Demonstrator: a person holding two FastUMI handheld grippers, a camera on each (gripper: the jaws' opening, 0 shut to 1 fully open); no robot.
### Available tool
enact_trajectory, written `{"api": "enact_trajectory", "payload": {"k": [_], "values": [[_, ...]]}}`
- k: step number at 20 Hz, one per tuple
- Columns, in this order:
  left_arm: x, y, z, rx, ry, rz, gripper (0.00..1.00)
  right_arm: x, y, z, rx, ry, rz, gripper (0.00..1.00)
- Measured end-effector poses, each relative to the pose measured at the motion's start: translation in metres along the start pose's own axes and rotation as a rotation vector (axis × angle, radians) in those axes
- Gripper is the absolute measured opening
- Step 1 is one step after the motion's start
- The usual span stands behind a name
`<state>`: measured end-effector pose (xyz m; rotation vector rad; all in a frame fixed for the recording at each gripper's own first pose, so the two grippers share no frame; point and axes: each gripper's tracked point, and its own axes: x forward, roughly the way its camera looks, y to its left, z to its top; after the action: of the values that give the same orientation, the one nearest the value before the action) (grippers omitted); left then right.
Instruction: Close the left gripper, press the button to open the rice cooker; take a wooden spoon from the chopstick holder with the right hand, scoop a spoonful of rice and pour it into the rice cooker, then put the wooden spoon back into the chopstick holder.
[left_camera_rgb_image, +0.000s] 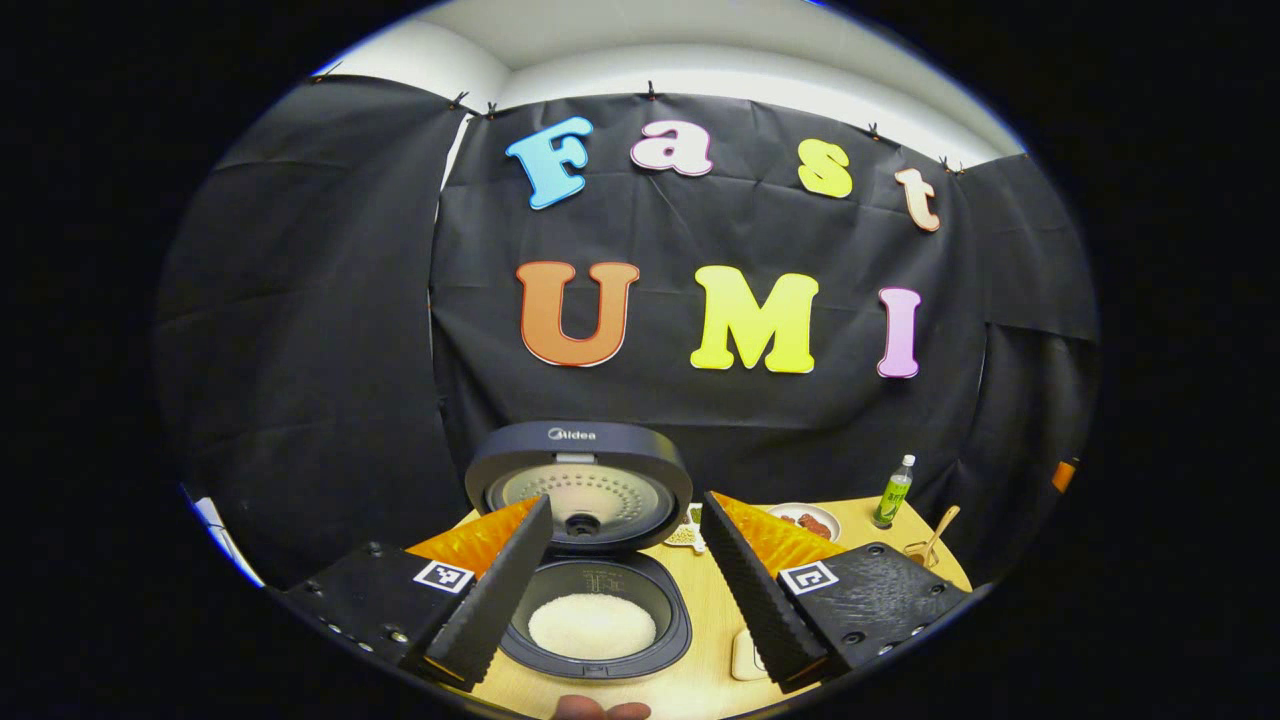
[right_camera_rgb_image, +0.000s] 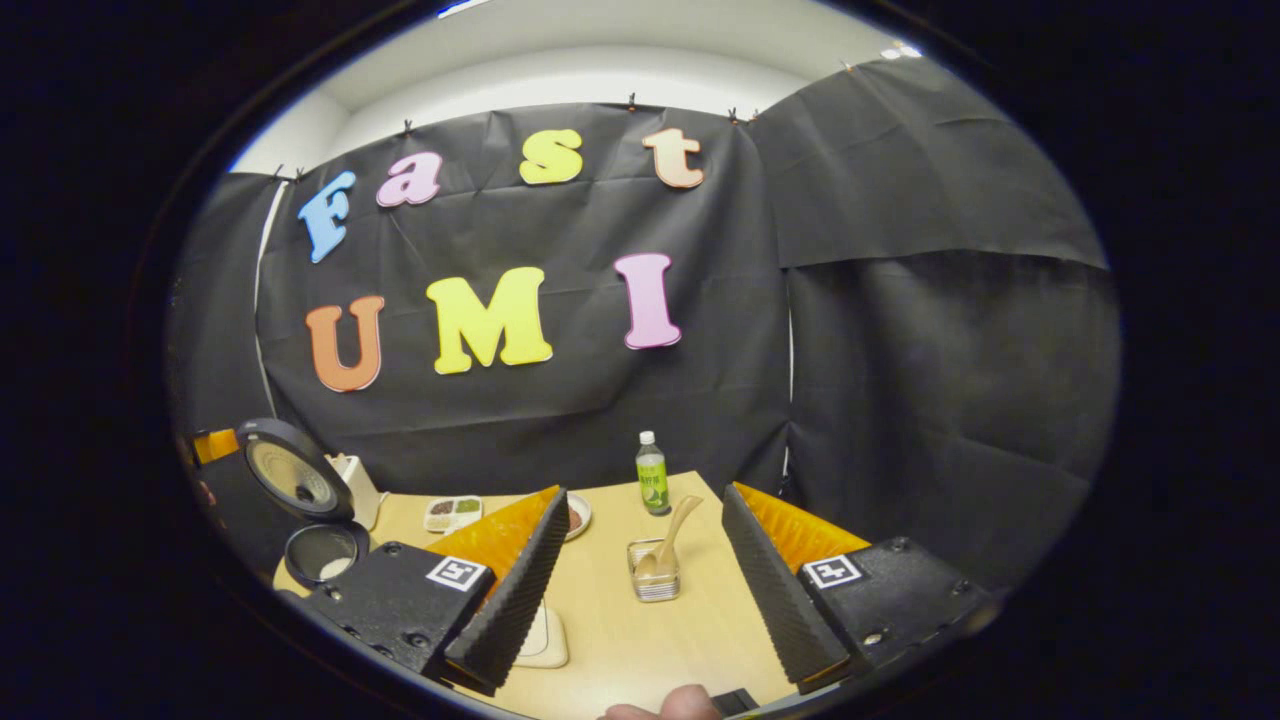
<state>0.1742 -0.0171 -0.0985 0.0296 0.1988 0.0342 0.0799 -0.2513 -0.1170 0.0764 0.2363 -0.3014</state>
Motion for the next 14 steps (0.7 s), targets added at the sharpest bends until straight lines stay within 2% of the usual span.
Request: {"api": "enact_trajectory", "payload": {"k": [2,7,8,9,14], "values": [[-0.016,0.01,0.009,0.001,-0.033,0.037,0.95,0.003,-0.004,-0.005,0.009,0.014,0.001,1.0],[-0.045,0.009,0.029,-0.008,-0.104,0.046,0.95,0.013,-0.001,-0.011,-0.014,0.035,0.036,1.0],[-0.049,0.006,0.029,-0.004,-0.113,0.041,0.89,0.017,0.001,-0.012,-0.022,0.038,0.046,1.0],[-0.051,0.004,0.028,0.0,-0.12,0.039,0.94,0.021,0.002,-0.012,-0.027,0.045,0.055,1.0],[-0.061,0.001,0.022,0.013,-0.121,0.066,0.95,0.05,0.002,-0.03,-0.064,0.097,0.11,1.0]]}}
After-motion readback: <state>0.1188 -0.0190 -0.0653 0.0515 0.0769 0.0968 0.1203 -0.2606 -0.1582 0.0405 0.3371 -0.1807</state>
